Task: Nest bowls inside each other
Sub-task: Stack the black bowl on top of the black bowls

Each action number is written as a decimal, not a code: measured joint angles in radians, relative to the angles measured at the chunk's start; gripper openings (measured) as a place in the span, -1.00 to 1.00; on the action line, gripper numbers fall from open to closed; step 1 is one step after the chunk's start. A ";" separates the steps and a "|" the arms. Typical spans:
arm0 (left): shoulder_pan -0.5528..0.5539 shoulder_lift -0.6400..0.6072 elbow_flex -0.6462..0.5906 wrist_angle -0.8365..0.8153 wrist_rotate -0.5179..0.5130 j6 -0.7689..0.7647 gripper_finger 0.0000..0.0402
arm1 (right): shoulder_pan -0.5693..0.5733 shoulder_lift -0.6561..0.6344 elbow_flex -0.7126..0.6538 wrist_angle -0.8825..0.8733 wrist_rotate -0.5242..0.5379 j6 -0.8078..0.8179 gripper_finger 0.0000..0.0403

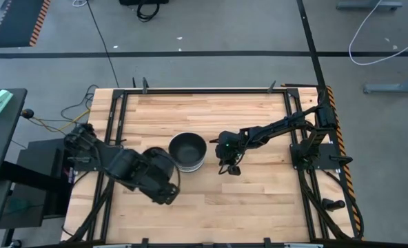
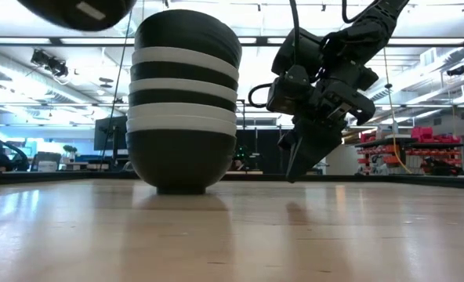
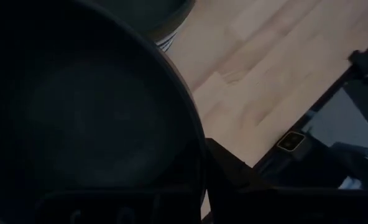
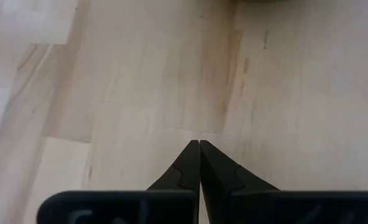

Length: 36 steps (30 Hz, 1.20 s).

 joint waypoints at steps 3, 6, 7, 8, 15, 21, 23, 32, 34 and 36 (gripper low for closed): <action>-0.004 -0.036 0.000 0.001 -0.070 0.037 -0.94 | -0.001 0.000 0.000 0.001 0.021 -0.007 -0.94; 0.027 -0.058 0.026 -0.002 -0.149 0.098 -0.94 | -0.003 0.000 0.000 0.007 0.026 -0.008 -0.97; 0.043 -0.058 0.043 0.000 -0.170 0.130 -0.94 | -0.003 0.000 0.000 0.015 0.028 -0.009 -0.98; 0.062 -0.056 0.058 0.002 -0.184 0.160 -0.94 | -0.003 0.000 0.000 0.026 0.028 -0.008 -0.98; 0.225 -0.009 0.084 0.050 -0.093 0.310 -0.94 | -0.003 0.000 0.000 0.045 0.028 0.000 -0.97; 0.320 0.047 0.085 0.064 0.046 0.400 -0.94 | -0.003 0.000 0.000 0.046 0.057 0.000 -0.98; 0.338 0.055 0.084 0.074 0.072 0.423 -0.94 | -0.003 0.000 0.000 0.049 0.078 0.000 -0.98; 0.363 0.097 0.133 0.143 0.117 0.506 -0.94 | -0.003 0.000 0.000 0.131 0.088 0.000 -0.99; 0.363 0.106 0.137 0.132 0.133 0.499 -0.94 | -0.002 0.000 0.000 0.141 0.086 0.001 -0.99; 0.363 0.117 0.137 0.107 0.138 0.486 -0.94 | 0.003 0.000 0.000 0.149 0.086 0.001 -0.99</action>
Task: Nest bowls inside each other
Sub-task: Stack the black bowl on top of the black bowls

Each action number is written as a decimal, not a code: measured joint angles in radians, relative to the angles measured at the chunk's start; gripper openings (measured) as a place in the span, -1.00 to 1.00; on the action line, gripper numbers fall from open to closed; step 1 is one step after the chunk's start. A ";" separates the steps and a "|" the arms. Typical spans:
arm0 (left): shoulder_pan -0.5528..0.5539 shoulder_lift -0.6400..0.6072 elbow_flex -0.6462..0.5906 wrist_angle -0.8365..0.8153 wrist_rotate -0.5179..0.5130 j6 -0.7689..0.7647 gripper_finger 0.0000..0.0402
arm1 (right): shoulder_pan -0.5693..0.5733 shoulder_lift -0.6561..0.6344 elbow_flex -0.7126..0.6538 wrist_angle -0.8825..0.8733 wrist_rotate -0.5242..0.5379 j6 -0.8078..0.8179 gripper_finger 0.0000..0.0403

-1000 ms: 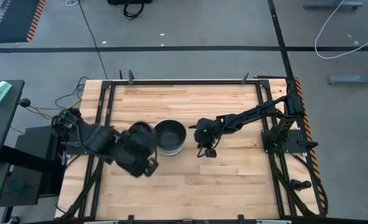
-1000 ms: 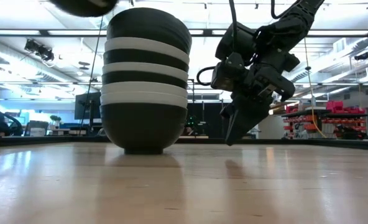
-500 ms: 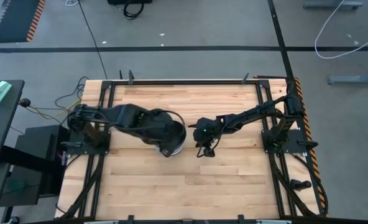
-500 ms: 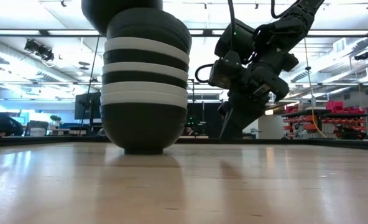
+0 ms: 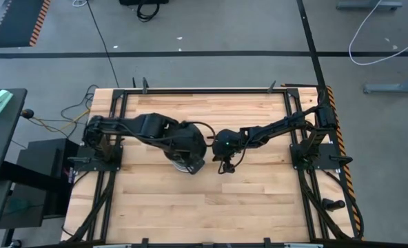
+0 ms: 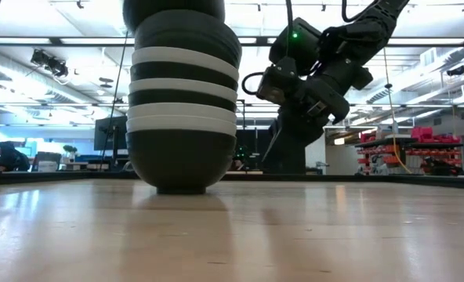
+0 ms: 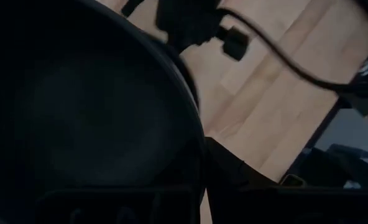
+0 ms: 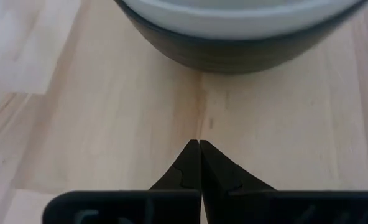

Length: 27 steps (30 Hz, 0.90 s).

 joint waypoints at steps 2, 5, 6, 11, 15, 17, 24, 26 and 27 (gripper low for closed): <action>0.000 0.007 0.000 -0.028 0.009 -0.015 -0.94 | 0.010 0.000 0.000 0.016 -0.001 -0.001 -0.99; 0.002 0.024 0.001 -0.059 0.023 -0.031 -0.94 | 0.029 0.000 0.000 0.044 0.012 -0.008 -1.00; 0.002 0.028 0.000 -0.060 0.029 -0.031 -0.94 | 0.033 0.000 0.000 0.050 0.020 -0.009 -1.00; 0.007 0.054 0.000 -0.076 0.040 -0.025 -0.94 | 0.048 0.000 0.000 0.073 0.064 -0.008 -1.00; 0.014 0.071 0.000 -0.075 0.045 0.012 -0.94 | 0.047 0.000 0.000 0.096 0.066 -0.008 -1.00; 0.019 0.071 0.000 -0.064 0.043 0.039 -0.94 | 0.047 0.000 0.000 0.117 0.069 -0.008 -1.00; 0.019 0.071 0.035 -0.064 -0.009 0.074 -0.94 | 0.045 0.000 0.000 0.164 0.137 -0.009 -1.00; 0.019 0.068 0.050 -0.044 -0.024 0.086 -0.94 | 0.045 0.000 0.000 0.181 0.179 -0.009 -1.00; 0.019 0.068 0.054 -0.031 -0.031 0.089 -0.94 | 0.045 0.000 0.000 0.191 0.208 -0.010 -1.00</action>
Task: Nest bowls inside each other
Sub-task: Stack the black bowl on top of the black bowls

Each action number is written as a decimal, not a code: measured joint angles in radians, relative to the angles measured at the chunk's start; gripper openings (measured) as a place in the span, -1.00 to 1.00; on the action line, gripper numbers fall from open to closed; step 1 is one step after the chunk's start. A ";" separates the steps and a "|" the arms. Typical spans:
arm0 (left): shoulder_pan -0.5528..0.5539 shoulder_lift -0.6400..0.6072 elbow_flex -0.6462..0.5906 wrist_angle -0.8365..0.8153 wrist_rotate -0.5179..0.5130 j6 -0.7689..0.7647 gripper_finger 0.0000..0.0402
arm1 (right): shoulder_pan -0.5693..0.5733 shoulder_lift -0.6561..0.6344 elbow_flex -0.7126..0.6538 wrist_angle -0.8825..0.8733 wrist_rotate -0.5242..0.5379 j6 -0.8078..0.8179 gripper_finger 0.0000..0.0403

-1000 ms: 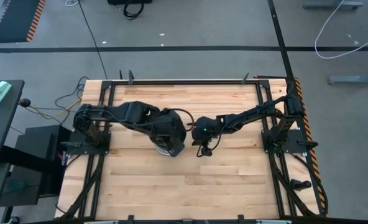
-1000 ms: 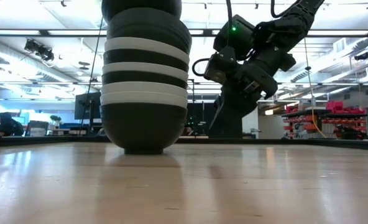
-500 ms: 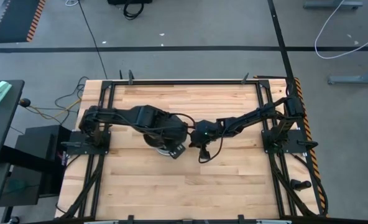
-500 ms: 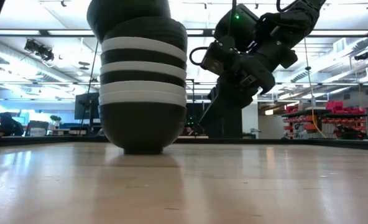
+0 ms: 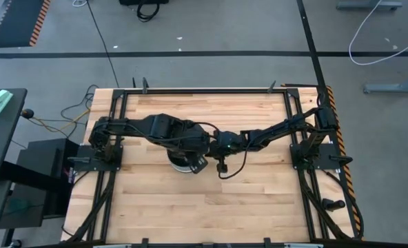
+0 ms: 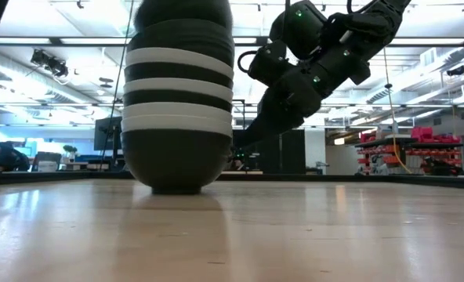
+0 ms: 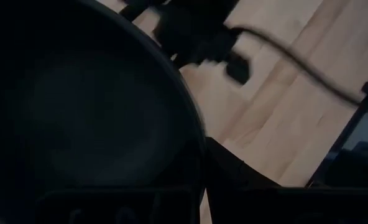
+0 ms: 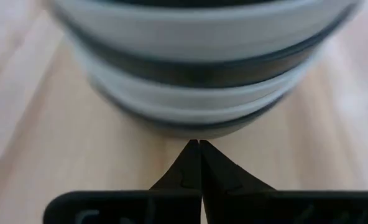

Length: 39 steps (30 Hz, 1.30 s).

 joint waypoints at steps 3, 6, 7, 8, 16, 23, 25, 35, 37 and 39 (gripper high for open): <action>-0.009 0.002 0.009 0.022 -0.012 0.009 -0.94 | 0.000 0.000 0.000 0.032 0.071 0.001 -1.00; -0.010 0.001 0.010 -0.004 -0.014 0.001 -0.94 | 0.000 0.000 0.000 0.054 0.111 0.016 -1.00; -0.010 0.006 0.008 -0.012 -0.014 -0.004 -0.94 | 0.000 0.000 0.000 0.055 0.120 0.018 -1.00; -0.010 0.011 0.008 -0.017 -0.015 -0.004 -0.94 | 0.000 0.000 0.000 0.054 0.125 0.017 -1.00; -0.004 0.077 0.005 -0.050 0.022 0.006 -0.94 | -0.003 0.000 0.000 0.093 0.146 0.001 -1.00; 0.002 0.108 0.005 -0.076 0.029 0.027 -0.94 | -0.049 -0.020 0.000 0.096 0.148 -0.009 -1.00; 0.001 0.110 0.006 -0.077 0.021 0.026 -0.94 | -0.058 -0.039 -0.001 0.102 0.151 -0.009 -1.00; -0.014 0.114 0.006 -0.076 -0.015 0.047 -0.94 | -0.041 -0.074 0.000 0.071 0.148 0.002 -1.00; -0.014 0.114 0.006 -0.076 -0.003 0.048 -0.94 | -0.041 -0.074 -0.004 0.072 0.148 0.002 -1.00; -0.016 0.113 0.006 -0.076 0.013 0.027 -0.94 | -0.041 -0.074 -0.010 0.073 0.148 0.009 -1.00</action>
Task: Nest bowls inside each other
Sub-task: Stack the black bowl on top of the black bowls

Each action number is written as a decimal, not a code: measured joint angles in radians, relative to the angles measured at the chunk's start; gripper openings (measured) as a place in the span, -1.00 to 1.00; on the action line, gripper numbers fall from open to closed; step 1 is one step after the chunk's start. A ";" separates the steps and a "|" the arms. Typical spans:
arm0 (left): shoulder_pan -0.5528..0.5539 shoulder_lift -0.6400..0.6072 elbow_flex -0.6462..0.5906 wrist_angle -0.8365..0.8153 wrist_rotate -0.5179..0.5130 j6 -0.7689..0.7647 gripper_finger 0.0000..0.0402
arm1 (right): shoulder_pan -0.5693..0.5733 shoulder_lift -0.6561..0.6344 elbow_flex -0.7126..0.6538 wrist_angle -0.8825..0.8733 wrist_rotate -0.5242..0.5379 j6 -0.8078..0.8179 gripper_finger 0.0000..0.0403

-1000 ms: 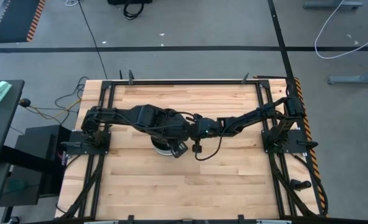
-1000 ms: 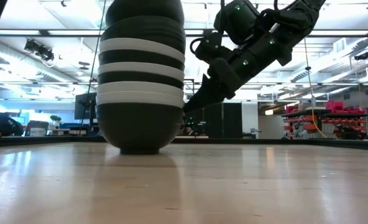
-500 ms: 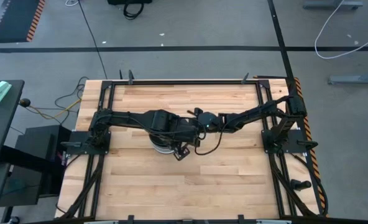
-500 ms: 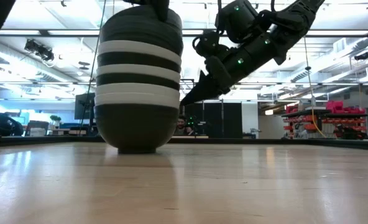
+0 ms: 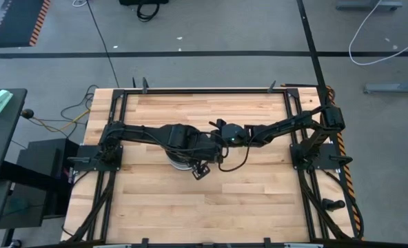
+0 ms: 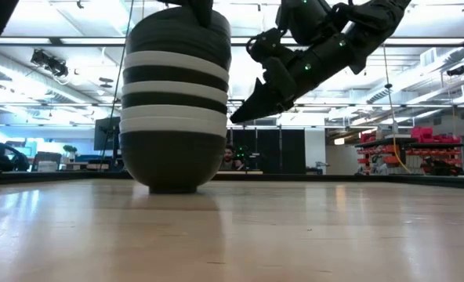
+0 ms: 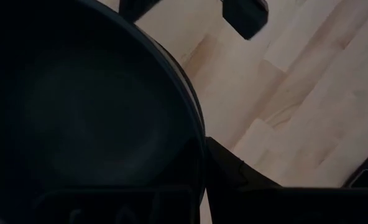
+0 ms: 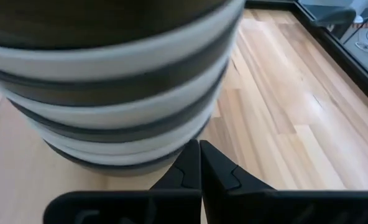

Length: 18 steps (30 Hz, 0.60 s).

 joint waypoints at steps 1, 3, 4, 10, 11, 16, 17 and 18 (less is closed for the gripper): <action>-0.003 -0.002 0.000 0.000 0.003 -0.006 -0.94 | 0.000 0.000 -0.005 0.002 0.001 0.007 -1.00; -0.010 -0.005 0.000 0.000 0.004 -0.013 -0.94 | 0.003 0.000 -0.024 0.011 0.005 0.008 -1.00; -0.013 -0.005 0.000 0.000 0.005 -0.013 -0.94 | 0.005 0.000 -0.038 0.020 0.015 0.008 -1.00; -0.022 -0.010 0.000 0.000 0.016 -0.033 -0.94 | 0.004 0.000 -0.110 0.054 0.043 0.020 -1.00; -0.022 -0.010 0.000 0.000 0.020 -0.035 -0.94 | 0.006 0.000 -0.122 0.055 0.045 0.026 -1.00; -0.021 -0.016 0.000 0.000 0.027 -0.050 -0.94 | 0.012 0.000 -0.173 0.108 0.052 0.045 -1.00; -0.020 -0.016 0.000 0.000 0.030 -0.054 -0.94 | 0.012 0.000 -0.182 0.117 0.052 0.050 -1.00; -0.019 -0.016 0.000 0.000 0.035 -0.058 -0.94 | 0.011 0.000 -0.190 0.128 0.053 0.056 -1.00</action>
